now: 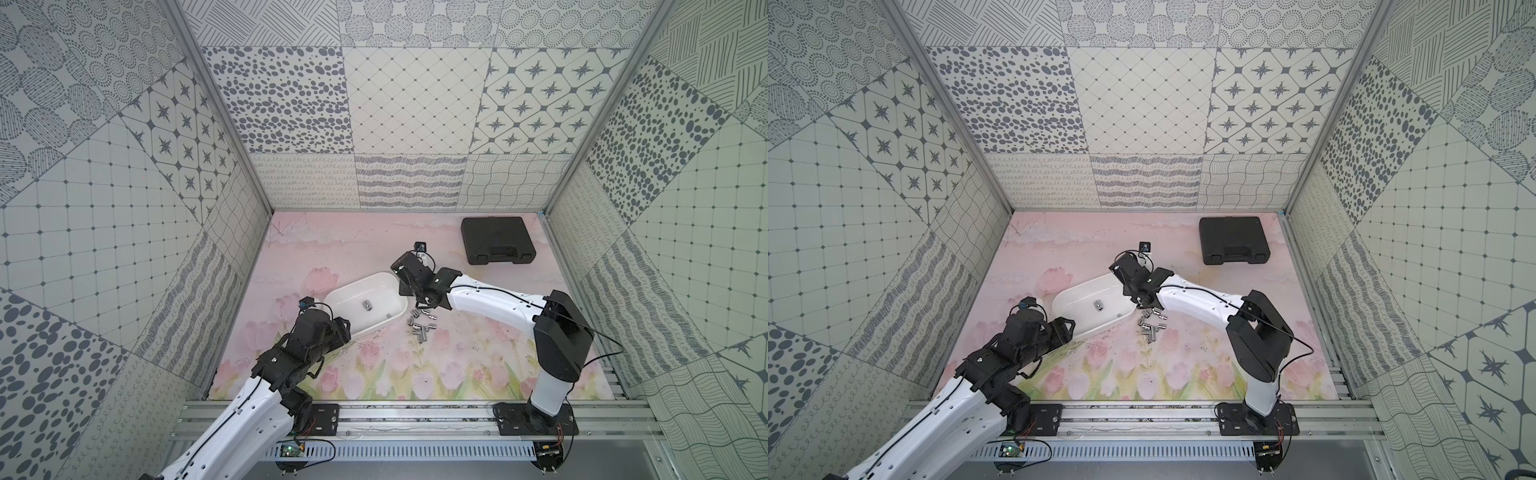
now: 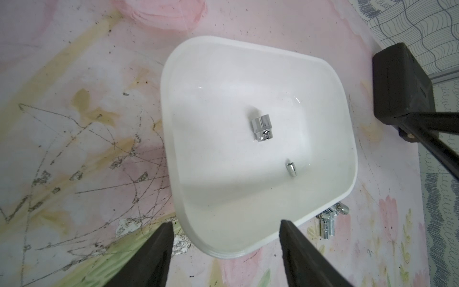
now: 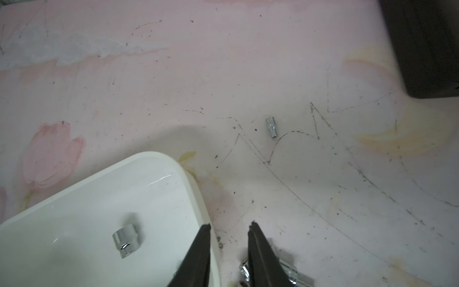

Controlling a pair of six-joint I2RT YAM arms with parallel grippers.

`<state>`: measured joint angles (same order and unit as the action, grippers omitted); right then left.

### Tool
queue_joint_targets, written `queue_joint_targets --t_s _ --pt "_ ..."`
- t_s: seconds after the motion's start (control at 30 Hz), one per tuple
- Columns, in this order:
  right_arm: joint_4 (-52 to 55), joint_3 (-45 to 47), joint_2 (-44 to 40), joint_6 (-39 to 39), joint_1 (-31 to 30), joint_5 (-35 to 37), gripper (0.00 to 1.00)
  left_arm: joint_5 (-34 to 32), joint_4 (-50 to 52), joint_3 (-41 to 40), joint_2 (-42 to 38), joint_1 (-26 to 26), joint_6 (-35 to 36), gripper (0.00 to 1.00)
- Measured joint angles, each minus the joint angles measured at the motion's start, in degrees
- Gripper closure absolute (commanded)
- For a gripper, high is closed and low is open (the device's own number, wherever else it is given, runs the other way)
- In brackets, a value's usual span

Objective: Put the socket on the desktop into the storage box
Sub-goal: Pick up the socket head from the center of the board.

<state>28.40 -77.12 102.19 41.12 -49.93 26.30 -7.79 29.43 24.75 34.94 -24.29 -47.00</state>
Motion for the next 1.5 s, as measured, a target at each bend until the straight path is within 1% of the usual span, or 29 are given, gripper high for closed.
queue_joint_targets --t_s 0.03,0.13,0.27,0.43,0.57,0.63,0.77,0.9,1.1,1.27,1.5 --pt "-0.81 0.74 -0.55 -2.91 2.19 -1.05 0.55 -0.04 0.00 0.00 0.13 0.00 0.02 0.28" --pt "-2.99 0.90 -0.72 -8.92 7.04 -2.84 0.54 -0.15 0.00 0.00 0.39 0.00 0.02 0.28" --pt "-5.38 0.85 0.74 -14.36 12.57 -6.73 0.39 -0.20 0.00 0.00 0.59 0.00 0.02 0.28" --pt "-7.98 0.72 6.62 -17.59 16.74 -11.21 0.38 -0.15 0.00 0.00 0.59 0.00 0.04 0.28" --pt "-8.22 -0.20 11.26 -18.78 18.53 -13.97 0.43 -0.15 0.00 0.00 0.59 0.00 0.04 0.28" --pt "-8.39 -0.52 12.46 -19.04 19.17 -14.99 0.46 -0.13 0.00 0.00 0.59 0.00 0.04 0.28" --pt "-8.50 -1.16 13.64 -19.32 20.17 -16.02 0.49 -0.13 0.00 0.00 0.52 0.00 0.07 0.28" --pt "-8.50 -2.71 14.69 -19.74 20.65 -15.65 0.53 -0.13 0.00 0.00 0.52 0.00 0.07 0.28" --pt "-8.33 -4.31 16.44 -20.20 20.81 -14.56 0.63 -0.15 0.00 0.00 0.37 0.00 0.07 0.28" --pt "-7.67 -4.55 17.75 -20.33 20.83 -13.16 0.65 -0.13 0.00 0.00 0.26 0.00 0.07 0.28" --pt "-7.43 -4.52 17.77 -19.89 21.00 -11.41 0.77 -0.13 0.00 0.00 0.22 0.00 0.04 0.28"
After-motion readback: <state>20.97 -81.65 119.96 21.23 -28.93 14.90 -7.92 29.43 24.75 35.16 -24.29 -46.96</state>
